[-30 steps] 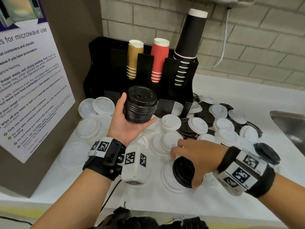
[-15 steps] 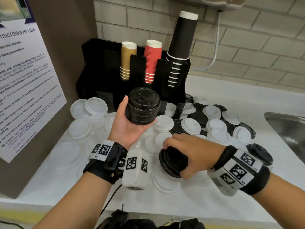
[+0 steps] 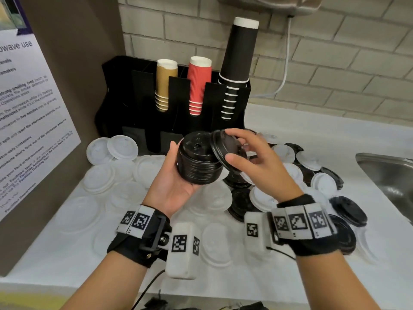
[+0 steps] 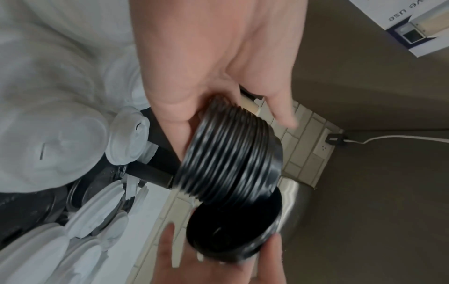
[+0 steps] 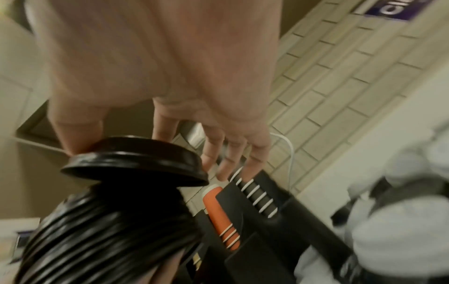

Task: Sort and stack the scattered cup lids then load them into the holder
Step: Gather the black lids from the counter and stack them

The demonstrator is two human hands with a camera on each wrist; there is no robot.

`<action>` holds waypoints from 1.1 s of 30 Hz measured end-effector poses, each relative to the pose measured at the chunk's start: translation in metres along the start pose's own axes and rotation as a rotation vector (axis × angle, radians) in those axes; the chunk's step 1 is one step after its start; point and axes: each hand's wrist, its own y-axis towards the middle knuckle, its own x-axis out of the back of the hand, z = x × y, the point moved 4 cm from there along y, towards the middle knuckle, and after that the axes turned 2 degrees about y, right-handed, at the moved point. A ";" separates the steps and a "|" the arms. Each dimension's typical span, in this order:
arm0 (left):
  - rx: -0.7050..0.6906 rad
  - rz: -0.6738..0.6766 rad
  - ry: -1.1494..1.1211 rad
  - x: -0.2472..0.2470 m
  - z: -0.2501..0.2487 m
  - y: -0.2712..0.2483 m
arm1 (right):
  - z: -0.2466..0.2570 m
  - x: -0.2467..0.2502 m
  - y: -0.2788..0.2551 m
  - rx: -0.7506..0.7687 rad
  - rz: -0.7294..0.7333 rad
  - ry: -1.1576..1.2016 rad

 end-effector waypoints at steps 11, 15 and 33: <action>0.047 0.048 0.180 0.009 -0.011 -0.008 | 0.011 -0.032 0.002 0.000 -0.190 0.174; 0.053 0.035 0.254 0.015 -0.018 -0.012 | 0.020 -0.035 0.001 0.019 -0.222 0.086; 0.121 0.065 0.268 0.021 -0.031 -0.019 | 0.043 -0.061 -0.002 -0.016 -0.122 -0.100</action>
